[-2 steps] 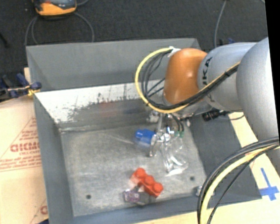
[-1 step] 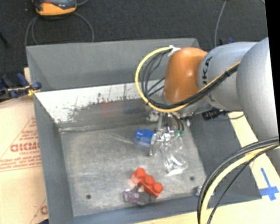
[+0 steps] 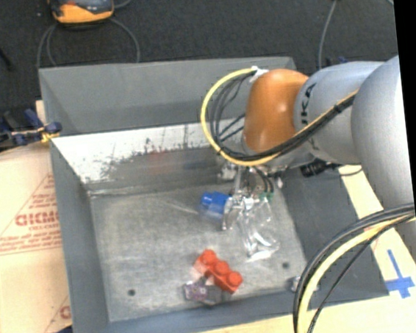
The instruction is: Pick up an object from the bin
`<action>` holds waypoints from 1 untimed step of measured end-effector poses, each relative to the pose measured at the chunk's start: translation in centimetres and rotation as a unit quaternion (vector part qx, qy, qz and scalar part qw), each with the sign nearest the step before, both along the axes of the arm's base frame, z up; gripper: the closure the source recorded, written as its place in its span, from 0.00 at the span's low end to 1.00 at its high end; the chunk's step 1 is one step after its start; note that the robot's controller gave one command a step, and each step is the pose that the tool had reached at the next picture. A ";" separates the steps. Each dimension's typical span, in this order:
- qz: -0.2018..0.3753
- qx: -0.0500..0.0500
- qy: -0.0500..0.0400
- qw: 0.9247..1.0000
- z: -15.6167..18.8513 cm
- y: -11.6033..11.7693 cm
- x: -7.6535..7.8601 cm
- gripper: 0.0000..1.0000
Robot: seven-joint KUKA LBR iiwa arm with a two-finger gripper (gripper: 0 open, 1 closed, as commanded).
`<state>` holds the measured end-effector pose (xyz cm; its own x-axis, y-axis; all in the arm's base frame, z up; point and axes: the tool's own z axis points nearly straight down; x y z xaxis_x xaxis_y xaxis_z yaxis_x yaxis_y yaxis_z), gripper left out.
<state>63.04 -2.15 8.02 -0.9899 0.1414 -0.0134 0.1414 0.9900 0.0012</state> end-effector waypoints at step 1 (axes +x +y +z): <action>0.000 0.000 -0.001 1.000 0.1 0.0 0.1 1.00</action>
Offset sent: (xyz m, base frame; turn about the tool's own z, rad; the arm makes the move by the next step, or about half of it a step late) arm 0.0000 0.0000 0.0000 0.0000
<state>63.11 -2.16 8.10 -0.9898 0.1413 -0.0153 0.1413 0.9900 0.0012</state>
